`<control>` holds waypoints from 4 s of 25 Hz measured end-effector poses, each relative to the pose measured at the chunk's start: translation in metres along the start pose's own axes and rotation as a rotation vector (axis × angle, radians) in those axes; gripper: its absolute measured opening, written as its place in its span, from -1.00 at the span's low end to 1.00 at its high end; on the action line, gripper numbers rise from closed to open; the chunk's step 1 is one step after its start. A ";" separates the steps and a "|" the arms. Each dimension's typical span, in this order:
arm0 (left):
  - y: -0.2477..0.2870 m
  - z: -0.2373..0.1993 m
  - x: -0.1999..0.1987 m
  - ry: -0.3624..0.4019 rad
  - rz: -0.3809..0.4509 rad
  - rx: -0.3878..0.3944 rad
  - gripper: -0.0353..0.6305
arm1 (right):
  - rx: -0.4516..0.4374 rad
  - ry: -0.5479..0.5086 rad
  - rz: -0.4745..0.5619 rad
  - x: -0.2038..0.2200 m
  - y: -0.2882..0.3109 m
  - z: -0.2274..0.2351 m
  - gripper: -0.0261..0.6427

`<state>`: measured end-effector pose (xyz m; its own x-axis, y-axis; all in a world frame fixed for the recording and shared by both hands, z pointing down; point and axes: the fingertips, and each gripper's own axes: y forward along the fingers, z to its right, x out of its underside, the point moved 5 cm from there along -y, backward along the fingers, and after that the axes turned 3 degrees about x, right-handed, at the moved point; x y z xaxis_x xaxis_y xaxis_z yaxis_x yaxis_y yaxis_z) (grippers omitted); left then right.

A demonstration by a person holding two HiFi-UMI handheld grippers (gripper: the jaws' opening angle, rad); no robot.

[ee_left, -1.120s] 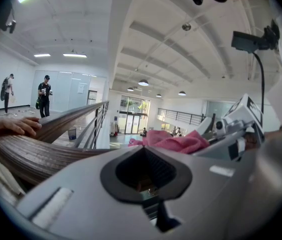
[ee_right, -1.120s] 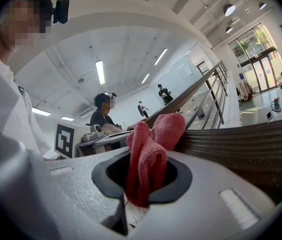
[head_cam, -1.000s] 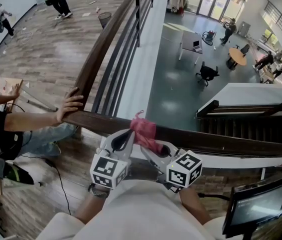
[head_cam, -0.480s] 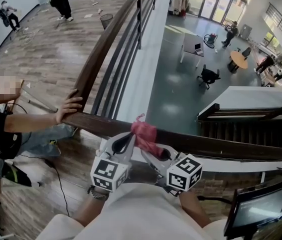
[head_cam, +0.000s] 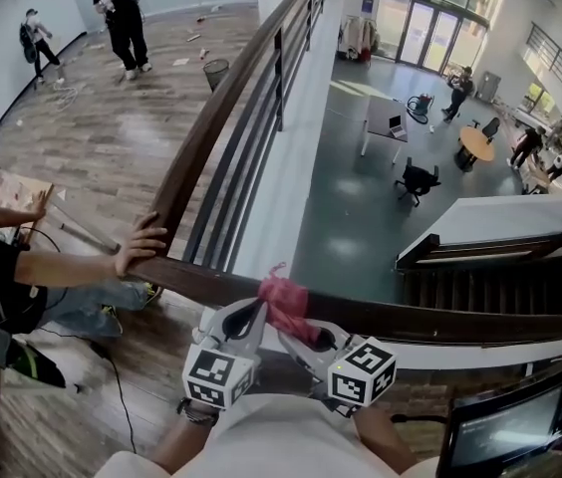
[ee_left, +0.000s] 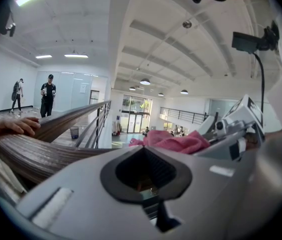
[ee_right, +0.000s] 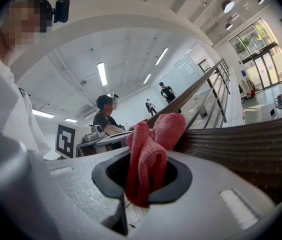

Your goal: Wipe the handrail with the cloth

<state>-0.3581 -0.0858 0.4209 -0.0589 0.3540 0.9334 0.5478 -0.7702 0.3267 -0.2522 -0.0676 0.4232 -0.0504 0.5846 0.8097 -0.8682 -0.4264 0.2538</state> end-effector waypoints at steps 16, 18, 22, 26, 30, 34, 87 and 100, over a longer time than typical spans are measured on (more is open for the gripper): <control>0.003 0.004 0.000 0.042 -0.018 -0.049 -0.88 | -0.021 -0.009 -0.002 -0.001 0.000 0.005 -0.74; 0.004 0.003 -0.001 0.029 -0.013 -0.053 -0.88 | -0.022 -0.008 -0.004 -0.001 0.000 0.005 -0.74; 0.005 0.002 0.000 0.024 -0.010 -0.061 -0.88 | -0.023 -0.003 -0.008 -0.001 0.002 0.006 -0.74; 0.005 0.001 0.002 0.011 -0.006 -0.070 -0.88 | -0.022 -0.002 -0.006 0.001 0.003 0.007 -0.74; 0.007 0.002 0.003 0.012 -0.005 -0.067 -0.88 | -0.018 0.000 -0.003 0.002 0.002 0.008 -0.74; 0.008 0.006 0.001 0.012 -0.008 -0.066 -0.88 | -0.015 0.002 0.001 0.000 -0.003 0.009 -0.74; 0.029 0.042 -0.001 0.027 -0.020 -0.064 -0.88 | -0.025 0.016 0.028 0.001 -0.040 0.029 -0.74; 0.032 0.054 0.000 0.016 -0.016 -0.093 -0.88 | -0.028 0.002 0.016 0.003 -0.051 0.032 -0.74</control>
<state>-0.2953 -0.0814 0.4234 -0.0809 0.3588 0.9299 0.4669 -0.8106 0.3534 -0.1924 -0.0663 0.4293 -0.0650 0.5793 0.8125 -0.8808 -0.4159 0.2262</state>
